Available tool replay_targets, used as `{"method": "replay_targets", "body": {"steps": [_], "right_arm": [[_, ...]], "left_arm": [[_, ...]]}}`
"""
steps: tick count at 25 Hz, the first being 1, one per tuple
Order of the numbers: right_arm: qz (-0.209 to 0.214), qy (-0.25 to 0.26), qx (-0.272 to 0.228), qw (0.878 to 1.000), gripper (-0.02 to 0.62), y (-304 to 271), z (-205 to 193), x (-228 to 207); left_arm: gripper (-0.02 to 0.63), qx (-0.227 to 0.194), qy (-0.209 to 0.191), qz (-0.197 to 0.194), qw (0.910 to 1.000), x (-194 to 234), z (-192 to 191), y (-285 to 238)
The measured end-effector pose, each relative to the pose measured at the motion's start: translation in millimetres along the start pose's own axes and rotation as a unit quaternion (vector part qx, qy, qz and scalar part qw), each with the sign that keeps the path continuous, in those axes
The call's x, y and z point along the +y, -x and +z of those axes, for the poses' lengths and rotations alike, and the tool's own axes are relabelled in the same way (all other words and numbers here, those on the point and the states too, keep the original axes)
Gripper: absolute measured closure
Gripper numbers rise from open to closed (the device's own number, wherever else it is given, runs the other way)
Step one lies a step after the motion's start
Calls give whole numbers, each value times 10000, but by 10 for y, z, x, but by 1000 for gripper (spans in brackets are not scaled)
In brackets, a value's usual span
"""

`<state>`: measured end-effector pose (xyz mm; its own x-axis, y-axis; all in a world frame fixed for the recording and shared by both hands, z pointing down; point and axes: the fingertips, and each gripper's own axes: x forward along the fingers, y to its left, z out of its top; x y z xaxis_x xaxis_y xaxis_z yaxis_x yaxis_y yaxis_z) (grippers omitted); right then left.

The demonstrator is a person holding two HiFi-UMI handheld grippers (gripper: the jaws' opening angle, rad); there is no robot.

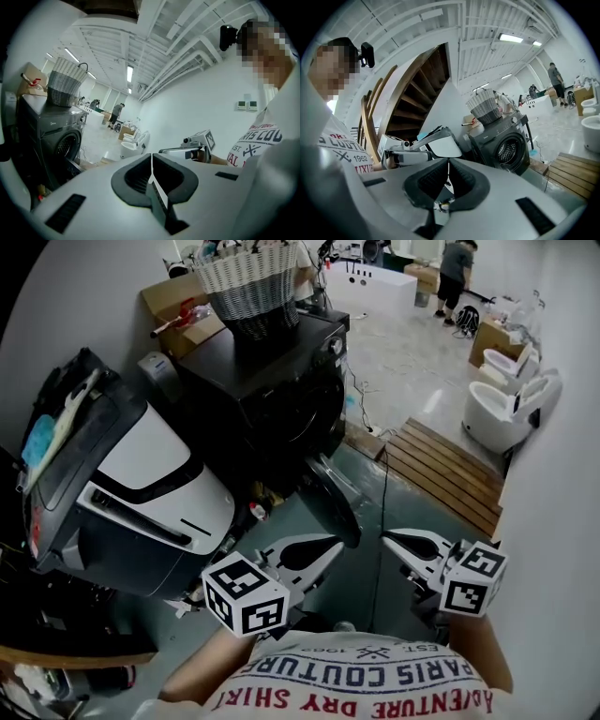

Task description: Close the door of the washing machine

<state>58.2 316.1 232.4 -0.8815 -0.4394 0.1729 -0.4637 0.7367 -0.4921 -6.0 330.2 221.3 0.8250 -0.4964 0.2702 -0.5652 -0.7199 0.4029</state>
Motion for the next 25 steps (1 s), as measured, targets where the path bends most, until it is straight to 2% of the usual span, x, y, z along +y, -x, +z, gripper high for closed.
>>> {"method": "replay_targets", "body": {"steps": [6,13,25], "right_arm": [[-145,-137,125,9997,574,-36,-137,-268],[-335,-481,244,9980,574,-204,-208,-602],[-791,-1134,271,9900,574,-824,-40,-1555]], "left_arm": [[572,113,162,153,9997,181,-112,-102],[572,320,347,118,9988,548,-173,-268],[572,1015,560,110,9932,1795,-286,-776]]}}
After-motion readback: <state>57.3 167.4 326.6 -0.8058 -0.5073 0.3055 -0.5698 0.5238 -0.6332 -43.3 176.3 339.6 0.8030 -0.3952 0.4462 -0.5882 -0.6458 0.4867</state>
